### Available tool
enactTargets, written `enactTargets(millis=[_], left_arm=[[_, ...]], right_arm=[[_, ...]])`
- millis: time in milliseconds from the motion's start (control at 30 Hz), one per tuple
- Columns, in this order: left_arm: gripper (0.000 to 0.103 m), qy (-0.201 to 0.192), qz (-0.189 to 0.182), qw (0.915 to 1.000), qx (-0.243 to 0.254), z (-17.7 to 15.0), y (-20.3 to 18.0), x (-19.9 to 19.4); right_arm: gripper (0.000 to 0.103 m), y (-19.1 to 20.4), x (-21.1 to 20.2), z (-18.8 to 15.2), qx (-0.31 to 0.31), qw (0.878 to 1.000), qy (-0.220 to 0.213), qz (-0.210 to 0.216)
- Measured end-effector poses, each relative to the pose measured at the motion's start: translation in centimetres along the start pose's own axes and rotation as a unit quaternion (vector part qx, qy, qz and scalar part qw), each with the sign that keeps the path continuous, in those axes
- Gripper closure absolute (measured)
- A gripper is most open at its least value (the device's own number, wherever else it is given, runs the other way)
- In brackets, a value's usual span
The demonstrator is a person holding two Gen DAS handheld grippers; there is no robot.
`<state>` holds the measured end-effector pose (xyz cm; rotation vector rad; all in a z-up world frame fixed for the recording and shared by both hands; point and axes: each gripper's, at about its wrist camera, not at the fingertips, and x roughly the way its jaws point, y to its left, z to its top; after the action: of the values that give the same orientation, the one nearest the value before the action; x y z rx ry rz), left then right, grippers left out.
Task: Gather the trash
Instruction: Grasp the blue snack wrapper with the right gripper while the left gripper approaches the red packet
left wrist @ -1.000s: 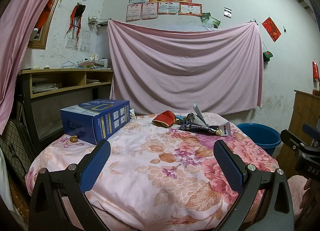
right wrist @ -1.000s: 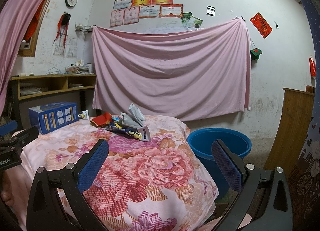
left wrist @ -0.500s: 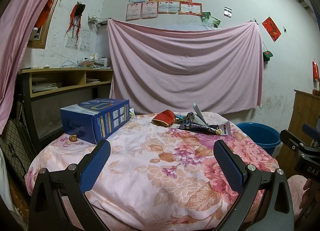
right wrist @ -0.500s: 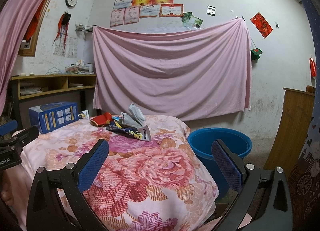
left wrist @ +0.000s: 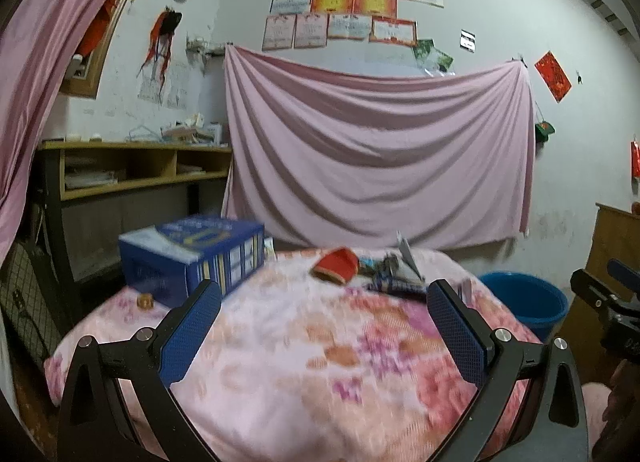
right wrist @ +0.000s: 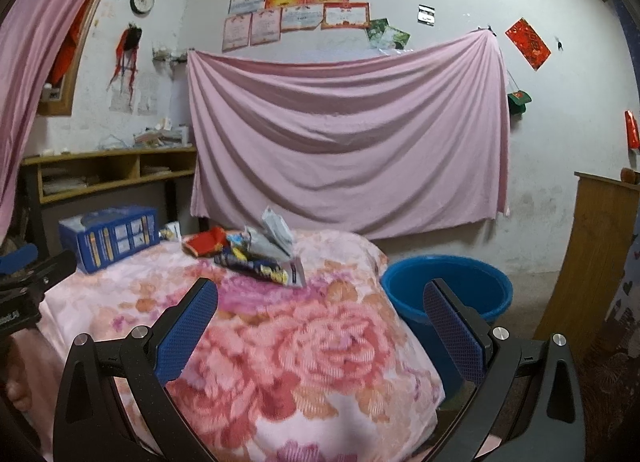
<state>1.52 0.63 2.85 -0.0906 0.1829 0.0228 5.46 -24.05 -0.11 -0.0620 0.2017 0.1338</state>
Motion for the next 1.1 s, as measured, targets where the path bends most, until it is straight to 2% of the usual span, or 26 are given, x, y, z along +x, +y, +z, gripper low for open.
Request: enactTargets(millis=[267,367,467,600,700,767,933,1033,1100], left_arm=[[0.002,-0.013,-0.009,0.9997,0.021,2.5,0.6,4.7],[0.002,0.005,-0.011,0.9997,0.021,3.1,1.1,7.2],[0.002,0.036,-0.013,0.9991,0.017,3.3,1.5,9.9],[0.002,0.093,-0.004,0.9956,0.013,2.9,2.2,13.4],[0.002,0.138,-0.001,0.9904,0.009,2.1,2.7,15.9],[0.002,0.163,0.0,0.9866,0.007,1.6,3.0,17.3],[0.003,0.218,-0.004,0.9759,0.0,0.8,3.6,20.3],[0.003,0.243,-0.006,0.97,0.002,0.5,3.7,21.8],[0.003,0.257,-0.009,0.9664,0.005,0.3,3.7,22.6]], right_arm=[[0.0,-0.3,3.2,3.5,-0.037,0.998,-0.039,0.021],[0.0,-0.1,5.3,4.5,-0.054,0.997,-0.04,0.036],[0.0,0.2,8.2,5.2,-0.068,0.996,-0.02,0.058],[0.0,0.6,12.6,5.2,-0.08,0.992,0.035,0.091],[0.0,0.7,15.9,4.7,-0.081,0.986,0.091,0.118],[0.0,1.0,18.0,4.2,-0.087,0.979,0.131,0.133],[0.002,2.7,20.5,3.2,-0.127,0.961,0.184,0.162],[0.005,3.7,21.8,2.5,-0.148,0.946,0.22,0.186],[0.011,4.3,22.8,2.2,-0.155,0.937,0.241,0.2]])
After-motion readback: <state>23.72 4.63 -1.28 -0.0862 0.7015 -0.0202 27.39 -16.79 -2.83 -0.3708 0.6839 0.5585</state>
